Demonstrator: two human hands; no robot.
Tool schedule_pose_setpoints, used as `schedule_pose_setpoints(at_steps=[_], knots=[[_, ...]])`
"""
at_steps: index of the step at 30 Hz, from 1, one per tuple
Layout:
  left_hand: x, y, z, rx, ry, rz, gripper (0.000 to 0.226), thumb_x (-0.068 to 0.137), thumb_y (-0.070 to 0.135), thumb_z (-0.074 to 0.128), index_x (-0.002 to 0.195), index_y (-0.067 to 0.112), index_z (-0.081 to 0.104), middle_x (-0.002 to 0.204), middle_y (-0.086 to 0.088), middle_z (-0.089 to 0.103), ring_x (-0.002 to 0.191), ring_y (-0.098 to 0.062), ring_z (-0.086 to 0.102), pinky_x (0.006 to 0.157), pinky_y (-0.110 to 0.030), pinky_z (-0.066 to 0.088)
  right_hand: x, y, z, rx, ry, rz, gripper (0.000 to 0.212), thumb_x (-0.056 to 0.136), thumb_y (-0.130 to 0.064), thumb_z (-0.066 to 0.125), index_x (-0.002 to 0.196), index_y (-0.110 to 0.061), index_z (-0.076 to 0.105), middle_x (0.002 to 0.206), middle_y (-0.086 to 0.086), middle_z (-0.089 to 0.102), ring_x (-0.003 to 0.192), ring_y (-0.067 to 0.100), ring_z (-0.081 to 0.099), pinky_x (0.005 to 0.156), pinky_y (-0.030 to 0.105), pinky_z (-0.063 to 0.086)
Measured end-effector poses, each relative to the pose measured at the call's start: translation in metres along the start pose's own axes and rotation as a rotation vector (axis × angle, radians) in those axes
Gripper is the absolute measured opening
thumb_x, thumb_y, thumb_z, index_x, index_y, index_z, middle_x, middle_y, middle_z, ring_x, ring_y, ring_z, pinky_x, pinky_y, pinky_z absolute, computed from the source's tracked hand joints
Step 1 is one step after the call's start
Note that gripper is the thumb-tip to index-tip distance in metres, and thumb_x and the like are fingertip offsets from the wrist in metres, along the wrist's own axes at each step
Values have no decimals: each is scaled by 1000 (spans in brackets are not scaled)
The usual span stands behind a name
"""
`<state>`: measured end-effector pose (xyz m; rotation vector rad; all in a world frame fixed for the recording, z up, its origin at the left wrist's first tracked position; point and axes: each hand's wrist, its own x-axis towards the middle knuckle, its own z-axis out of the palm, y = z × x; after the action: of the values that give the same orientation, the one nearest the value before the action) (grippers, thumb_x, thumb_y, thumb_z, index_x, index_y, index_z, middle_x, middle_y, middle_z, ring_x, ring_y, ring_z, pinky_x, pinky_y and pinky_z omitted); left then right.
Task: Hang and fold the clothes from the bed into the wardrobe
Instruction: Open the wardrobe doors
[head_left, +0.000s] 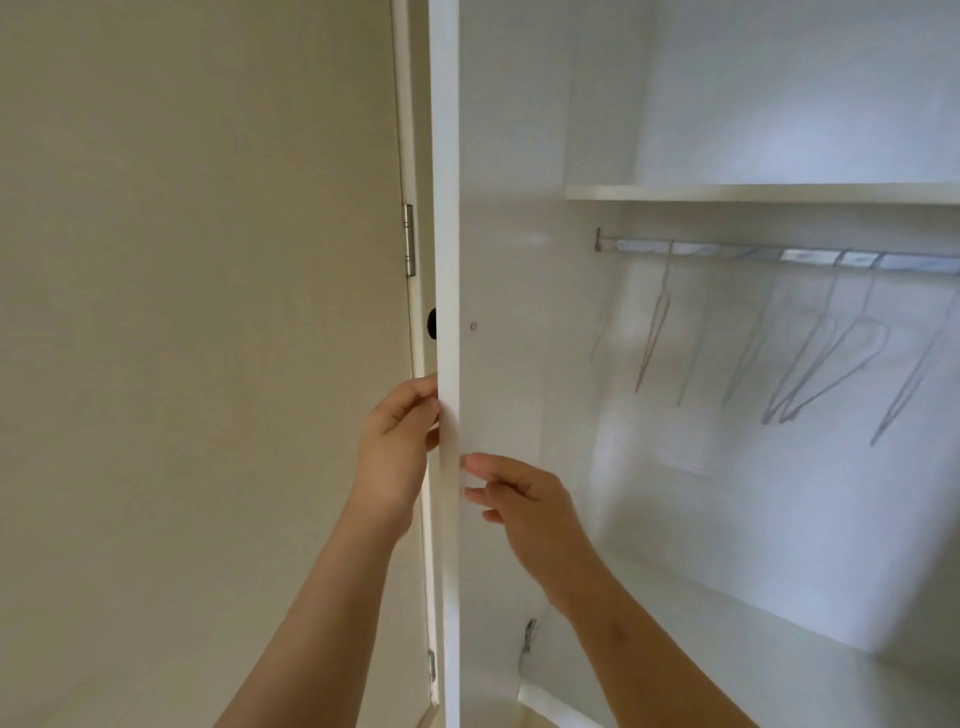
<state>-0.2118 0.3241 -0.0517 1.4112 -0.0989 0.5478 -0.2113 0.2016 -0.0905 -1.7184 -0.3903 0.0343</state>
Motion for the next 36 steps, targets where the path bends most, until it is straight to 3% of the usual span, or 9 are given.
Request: schedule_pose_setpoints(at_steps=[5, 9, 13, 17, 19, 24, 28, 32, 36], knots=[[26, -3, -48, -25, -38, -30, 40, 91, -4, 37, 95, 19, 68, 87, 9, 72, 81, -9, 67, 70, -21, 55, 21, -4, 61, -55, 11, 15, 54, 94, -10, 41, 81, -60, 57, 86, -47, 55, 98, -10, 59, 94, 17, 44], [46, -6, -77, -30, -92, -53, 44, 91, -5, 36, 91, 25, 68, 88, 9, 72, 80, -8, 66, 74, -24, 55, 37, -5, 95, -90, 23, 2, 49, 95, -10, 40, 99, -57, 53, 92, -48, 45, 91, -18, 55, 86, 9, 42], [60, -10, -93, -62, -158, -71, 41, 93, -4, 35, 101, 21, 67, 96, 7, 71, 88, -9, 66, 83, -28, 54, 45, -4, 112, -91, 101, 11, 46, 95, -9, 40, 118, -46, 54, 98, -44, 45, 108, -5, 52, 99, 19, 42], [60, -17, -100, -106, -225, -77, 39, 94, -2, 38, 103, 23, 66, 95, 10, 72, 90, -7, 66, 80, -21, 54, 43, -2, 118, -75, 151, 26, 52, 94, -8, 39, 97, -59, 50, 99, -47, 45, 101, -14, 51, 89, 9, 40], [55, -23, -103, -104, -222, -87, 38, 94, -1, 40, 101, 25, 67, 97, 9, 72, 93, -8, 66, 81, -22, 54, 41, 1, 121, -74, 159, 44, 51, 95, -10, 39, 100, -60, 50, 101, -47, 45, 95, -22, 47, 90, 11, 39], [27, -45, -118, -135, -174, -156, 28, 94, 5, 48, 93, 24, 68, 89, 8, 72, 86, -6, 68, 72, -17, 53, 23, 12, 120, -8, 261, 136, 44, 93, -8, 44, 108, -48, 53, 112, -29, 53, 118, 5, 51, 105, 31, 40], [-12, -75, -118, 7, -120, -299, 32, 92, 4, 48, 81, 27, 66, 79, 5, 67, 79, -12, 64, 70, -23, 49, -13, 31, 108, 57, 425, 244, 31, 94, -11, 45, 105, -37, 58, 106, -12, 61, 93, 7, 62, 88, 23, 48], [-52, -94, -90, 93, -315, -435, 24, 94, 6, 46, 90, 23, 63, 90, 0, 67, 85, -15, 65, 71, -24, 50, -58, 49, 89, 67, 589, 327, 23, 95, -16, 47, 107, -32, 58, 102, -13, 62, 86, 6, 62, 78, 16, 48], [-98, -100, -42, 120, -587, -563, 19, 93, 9, 49, 90, 22, 62, 91, 0, 66, 83, -13, 64, 68, -22, 48, -120, 63, 64, 95, 789, 419, 20, 93, -18, 49, 99, -33, 60, 102, -10, 64, 85, 8, 64, 81, 21, 50]])
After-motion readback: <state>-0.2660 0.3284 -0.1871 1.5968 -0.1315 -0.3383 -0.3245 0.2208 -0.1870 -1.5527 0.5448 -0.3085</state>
